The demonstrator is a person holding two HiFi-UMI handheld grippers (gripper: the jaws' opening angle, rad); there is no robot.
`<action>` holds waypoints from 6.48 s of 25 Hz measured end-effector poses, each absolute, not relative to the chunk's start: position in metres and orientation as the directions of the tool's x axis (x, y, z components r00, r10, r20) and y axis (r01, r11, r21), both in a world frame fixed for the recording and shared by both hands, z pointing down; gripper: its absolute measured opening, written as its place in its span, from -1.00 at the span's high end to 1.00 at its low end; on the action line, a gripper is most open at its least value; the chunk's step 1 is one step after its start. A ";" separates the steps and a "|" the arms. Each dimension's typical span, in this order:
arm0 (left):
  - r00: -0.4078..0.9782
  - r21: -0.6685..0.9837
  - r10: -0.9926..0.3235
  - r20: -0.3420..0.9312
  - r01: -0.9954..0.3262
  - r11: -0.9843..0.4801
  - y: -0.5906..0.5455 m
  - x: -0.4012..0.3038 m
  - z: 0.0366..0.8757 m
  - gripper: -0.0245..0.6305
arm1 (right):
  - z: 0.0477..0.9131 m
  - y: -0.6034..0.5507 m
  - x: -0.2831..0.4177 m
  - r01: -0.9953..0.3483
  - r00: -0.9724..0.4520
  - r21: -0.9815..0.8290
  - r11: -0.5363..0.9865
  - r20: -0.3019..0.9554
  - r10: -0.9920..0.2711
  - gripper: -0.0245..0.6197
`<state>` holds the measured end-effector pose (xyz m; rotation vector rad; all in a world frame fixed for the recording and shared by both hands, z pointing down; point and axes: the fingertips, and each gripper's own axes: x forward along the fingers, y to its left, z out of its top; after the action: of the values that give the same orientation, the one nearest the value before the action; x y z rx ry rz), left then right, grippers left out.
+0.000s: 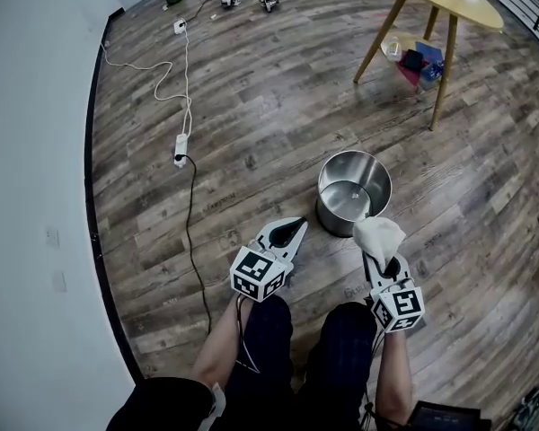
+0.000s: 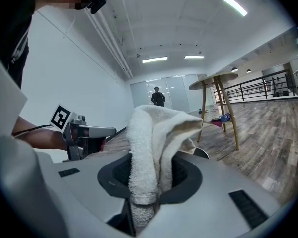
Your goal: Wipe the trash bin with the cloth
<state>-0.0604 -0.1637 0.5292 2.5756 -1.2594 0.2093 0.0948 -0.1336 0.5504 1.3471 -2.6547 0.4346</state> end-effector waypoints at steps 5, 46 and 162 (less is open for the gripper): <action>0.616 0.166 -0.752 0.236 -0.787 -0.594 -0.164 -0.055 0.561 0.93 | 0.584 -0.134 0.089 -0.793 -0.610 -0.183 0.582 0.240 -0.755 0.63; 0.521 0.182 -0.833 0.188 -0.852 -0.492 -0.164 -0.085 0.612 0.93 | 0.747 -0.184 0.007 -0.758 -0.644 -0.198 0.621 0.380 -0.664 0.64; 0.476 0.189 -0.871 0.121 -0.872 -0.451 -0.145 -0.134 0.578 0.93 | 0.816 -0.197 0.179 -0.947 -0.283 -0.257 0.193 0.383 -0.879 0.63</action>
<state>-0.1342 -0.1447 0.5778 2.4993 -1.5012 0.0090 0.1791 -0.1974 0.8164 1.7816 -2.3063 0.6748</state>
